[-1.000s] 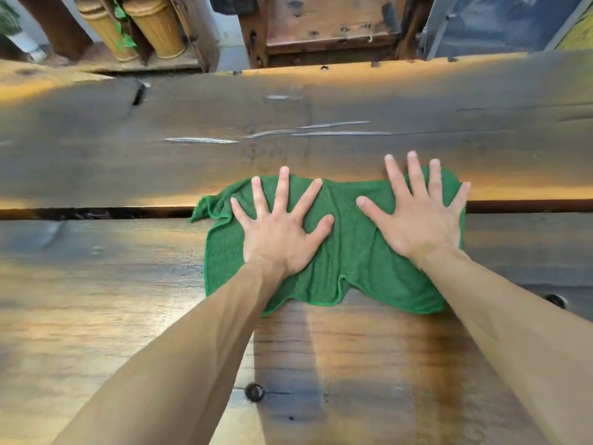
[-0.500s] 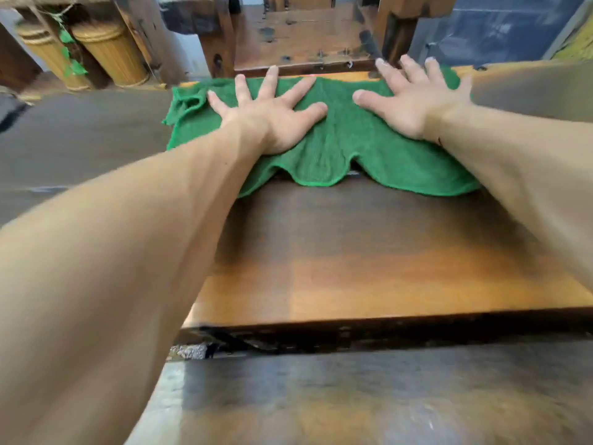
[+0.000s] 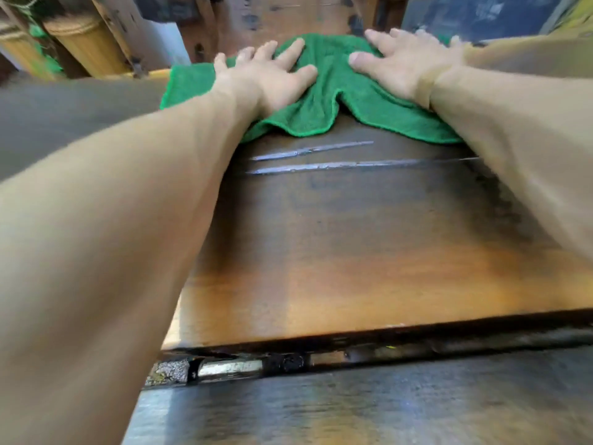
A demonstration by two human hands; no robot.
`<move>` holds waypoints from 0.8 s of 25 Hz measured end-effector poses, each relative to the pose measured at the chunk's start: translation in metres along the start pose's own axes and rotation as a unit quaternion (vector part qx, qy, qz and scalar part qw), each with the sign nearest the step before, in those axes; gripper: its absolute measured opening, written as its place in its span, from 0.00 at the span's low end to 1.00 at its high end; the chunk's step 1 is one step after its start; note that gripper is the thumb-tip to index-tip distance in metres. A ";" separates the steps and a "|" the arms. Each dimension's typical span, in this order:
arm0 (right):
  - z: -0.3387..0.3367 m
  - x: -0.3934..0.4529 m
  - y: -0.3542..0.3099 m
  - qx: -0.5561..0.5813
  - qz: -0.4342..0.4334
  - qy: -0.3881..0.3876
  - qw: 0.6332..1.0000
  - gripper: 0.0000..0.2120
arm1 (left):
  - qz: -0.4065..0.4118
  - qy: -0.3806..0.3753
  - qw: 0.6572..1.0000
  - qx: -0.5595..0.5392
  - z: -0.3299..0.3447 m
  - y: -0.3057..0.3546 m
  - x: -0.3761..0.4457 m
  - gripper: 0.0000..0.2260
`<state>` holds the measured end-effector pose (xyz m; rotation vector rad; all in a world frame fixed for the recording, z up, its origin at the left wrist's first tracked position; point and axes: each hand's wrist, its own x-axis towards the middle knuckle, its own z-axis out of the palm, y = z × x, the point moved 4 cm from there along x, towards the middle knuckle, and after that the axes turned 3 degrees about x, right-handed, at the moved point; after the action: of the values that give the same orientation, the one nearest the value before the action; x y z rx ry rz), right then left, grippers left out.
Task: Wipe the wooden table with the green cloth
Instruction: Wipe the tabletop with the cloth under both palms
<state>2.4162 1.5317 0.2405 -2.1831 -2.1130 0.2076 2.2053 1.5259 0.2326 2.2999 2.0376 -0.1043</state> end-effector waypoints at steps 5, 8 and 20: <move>0.006 -0.075 0.005 -0.011 -0.007 -0.059 0.998 0.39 | -0.002 -0.031 1.000 0.004 0.004 0.034 -0.074 0.29; 0.009 -0.128 0.008 -0.020 -0.026 -0.040 0.999 0.37 | 0.010 -0.021 1.000 0.013 0.012 0.048 -0.127 0.29; 0.014 -0.428 0.026 -0.024 -0.083 -0.070 0.994 0.38 | 0.020 -0.039 0.999 0.023 0.042 0.092 -0.432 0.35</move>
<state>2.4266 1.1032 0.2354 -2.0603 -2.3845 0.3067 2.2444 1.0837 0.2320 2.3223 1.9723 -0.2386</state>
